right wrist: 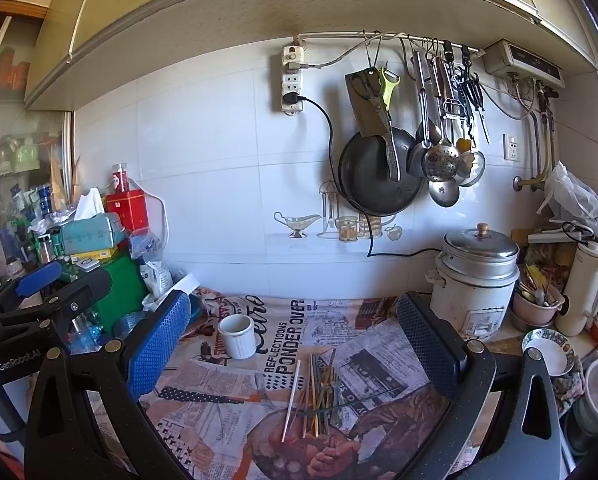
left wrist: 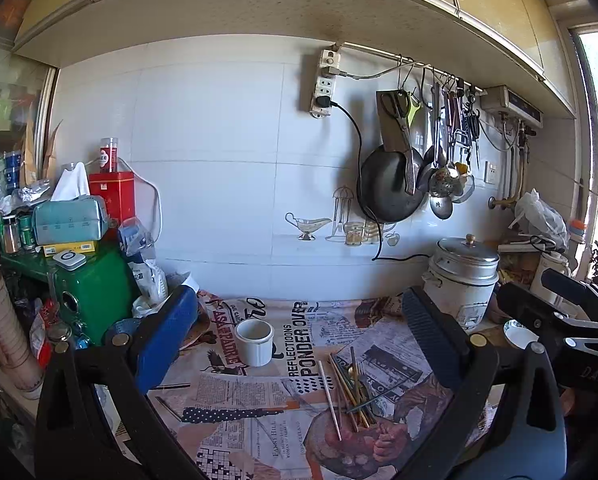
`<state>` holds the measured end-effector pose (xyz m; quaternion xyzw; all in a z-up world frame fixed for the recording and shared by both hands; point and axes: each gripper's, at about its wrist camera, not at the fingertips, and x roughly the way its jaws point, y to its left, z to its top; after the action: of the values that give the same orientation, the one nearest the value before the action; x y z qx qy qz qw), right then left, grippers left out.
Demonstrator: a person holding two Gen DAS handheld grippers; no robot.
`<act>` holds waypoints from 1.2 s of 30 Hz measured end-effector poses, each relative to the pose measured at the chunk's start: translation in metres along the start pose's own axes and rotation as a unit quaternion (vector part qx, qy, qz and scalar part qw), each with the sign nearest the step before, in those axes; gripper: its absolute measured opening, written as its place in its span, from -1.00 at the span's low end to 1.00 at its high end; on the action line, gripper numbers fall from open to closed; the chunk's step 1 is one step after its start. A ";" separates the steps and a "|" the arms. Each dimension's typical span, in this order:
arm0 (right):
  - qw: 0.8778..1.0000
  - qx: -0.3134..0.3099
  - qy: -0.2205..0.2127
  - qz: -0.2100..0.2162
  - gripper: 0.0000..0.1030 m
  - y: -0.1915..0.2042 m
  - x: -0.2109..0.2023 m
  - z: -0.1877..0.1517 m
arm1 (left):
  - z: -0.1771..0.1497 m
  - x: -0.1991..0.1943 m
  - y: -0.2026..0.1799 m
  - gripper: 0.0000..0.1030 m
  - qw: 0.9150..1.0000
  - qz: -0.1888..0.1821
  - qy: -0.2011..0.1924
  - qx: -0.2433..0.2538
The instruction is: Organize utensils
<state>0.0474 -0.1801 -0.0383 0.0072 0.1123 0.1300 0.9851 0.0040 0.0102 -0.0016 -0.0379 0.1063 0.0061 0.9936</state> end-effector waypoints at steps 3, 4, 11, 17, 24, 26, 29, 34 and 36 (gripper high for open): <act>1.000 0.000 0.003 0.001 0.99 -0.002 0.003 0.001 | 0.000 0.001 0.002 0.99 1.000 -0.001 0.002 -0.001; 1.000 0.000 0.003 0.001 0.99 -0.002 0.003 0.001 | -0.001 0.001 0.002 0.99 1.000 0.000 0.002 0.000; 1.000 -0.001 0.004 0.001 0.99 -0.001 0.003 0.002 | -0.002 0.003 0.005 0.99 1.000 0.000 0.006 -0.003; 1.000 -0.002 0.004 0.001 0.99 -0.001 0.003 0.002 | -0.002 0.004 0.006 0.99 1.000 -0.002 0.008 -0.004; 1.000 0.001 0.006 0.000 0.99 0.001 0.004 0.001 | -0.004 0.005 0.006 0.99 1.000 0.000 0.007 -0.003; 1.000 0.000 0.006 0.000 0.99 0.000 0.004 0.001 | -0.004 0.005 0.006 0.99 1.000 0.000 0.008 -0.004; 1.000 0.001 0.006 0.000 0.99 0.000 0.005 0.000 | -0.004 0.007 0.008 0.99 1.000 -0.001 0.009 -0.005; 1.000 0.001 0.007 0.000 0.99 -0.001 0.006 0.001 | -0.003 0.007 0.008 0.99 1.000 -0.001 0.009 -0.005; 1.000 0.002 0.007 0.001 0.99 -0.003 0.007 0.001 | -0.003 0.007 0.008 0.99 1.000 -0.001 0.009 -0.006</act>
<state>0.0549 -0.1808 -0.0389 0.0081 0.1193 0.1303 0.9842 0.0102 0.0181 -0.0070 -0.0437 0.1152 0.0055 0.9924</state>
